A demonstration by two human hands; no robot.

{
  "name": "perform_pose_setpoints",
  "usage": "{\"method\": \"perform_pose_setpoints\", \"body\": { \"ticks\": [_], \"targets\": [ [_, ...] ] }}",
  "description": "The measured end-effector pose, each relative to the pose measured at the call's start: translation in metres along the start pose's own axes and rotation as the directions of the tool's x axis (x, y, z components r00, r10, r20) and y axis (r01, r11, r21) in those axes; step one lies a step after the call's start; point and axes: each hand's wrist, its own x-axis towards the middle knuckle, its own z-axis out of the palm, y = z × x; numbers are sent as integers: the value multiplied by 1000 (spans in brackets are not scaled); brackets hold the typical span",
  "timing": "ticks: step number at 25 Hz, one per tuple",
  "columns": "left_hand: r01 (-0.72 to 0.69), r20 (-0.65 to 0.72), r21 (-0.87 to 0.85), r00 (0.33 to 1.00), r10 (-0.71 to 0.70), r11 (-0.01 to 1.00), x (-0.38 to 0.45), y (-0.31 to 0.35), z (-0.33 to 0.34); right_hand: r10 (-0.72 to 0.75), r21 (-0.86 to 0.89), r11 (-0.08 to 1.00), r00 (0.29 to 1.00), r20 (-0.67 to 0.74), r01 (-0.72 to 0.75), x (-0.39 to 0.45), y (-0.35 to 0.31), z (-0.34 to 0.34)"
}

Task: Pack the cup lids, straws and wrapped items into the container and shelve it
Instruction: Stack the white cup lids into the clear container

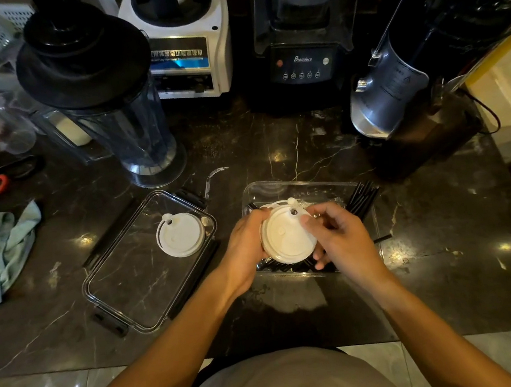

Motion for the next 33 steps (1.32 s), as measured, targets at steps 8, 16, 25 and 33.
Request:
{"method": "perform_pose_setpoints", "body": {
  "ticks": [8,16,25,33],
  "targets": [
    [-14,22,50,1000,13,999,-3,1,2,-47,-41,998,996,-75,44,2,5,5],
    [-72,18,-37,997,73,997,-2,-5,-13,18,100,995,999,42,-22,14,6,-2],
    [-67,-278,-219,961,3,973,1,5,-73,-124,-642,737,977,175,209,79,15,10],
    [-50,-323,-271,946,-41,961,-5,-2,-87,37,-821,551,978,204,150,107,17,44]
  ]
}}
